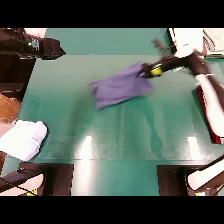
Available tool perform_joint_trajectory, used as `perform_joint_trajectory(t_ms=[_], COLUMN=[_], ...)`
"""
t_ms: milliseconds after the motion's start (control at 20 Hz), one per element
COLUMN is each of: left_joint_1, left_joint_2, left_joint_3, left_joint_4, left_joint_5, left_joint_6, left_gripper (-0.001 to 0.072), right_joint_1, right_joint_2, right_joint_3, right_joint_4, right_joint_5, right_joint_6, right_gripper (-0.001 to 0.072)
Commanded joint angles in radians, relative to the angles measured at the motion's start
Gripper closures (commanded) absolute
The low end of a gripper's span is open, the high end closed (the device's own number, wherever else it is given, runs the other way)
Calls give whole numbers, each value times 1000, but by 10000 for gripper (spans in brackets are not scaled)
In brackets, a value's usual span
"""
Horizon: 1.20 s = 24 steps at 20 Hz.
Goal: Fold the shirts.
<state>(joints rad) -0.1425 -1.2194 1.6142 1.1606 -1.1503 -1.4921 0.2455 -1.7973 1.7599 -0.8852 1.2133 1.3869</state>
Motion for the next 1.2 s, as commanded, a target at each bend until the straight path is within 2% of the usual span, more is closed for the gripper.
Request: perform_joint_trajectory(t_ms=[0,200,400,700,1000,1150], left_joint_1=[-27,-69,-117,-136,-136,-136], left_joint_2=[0,0,0,0,0,0], left_joint_3=[0,0,0,0,0,0], left_joint_4=[-18,-17,-17,-16,-16,-16], left_joint_5=[35,101,149,168,162,146], left_joint_6=[0,0,0,0,0,1], left_gripper=[683,683,683,683,683,683], right_joint_1=[-273,-558,-738,-806,-821,-853], right_joint_2=[130,219,230,230,232,301], right_joint_3=[9,10,10,45,311,251], right_joint_4=[-95,-95,-94,-76,-77,-89], right_joint_5=[14,16,14,-31,64,80], right_joint_6=[27,26,26,26,26,26], right_gripper=[693,693,693,693,693,693])
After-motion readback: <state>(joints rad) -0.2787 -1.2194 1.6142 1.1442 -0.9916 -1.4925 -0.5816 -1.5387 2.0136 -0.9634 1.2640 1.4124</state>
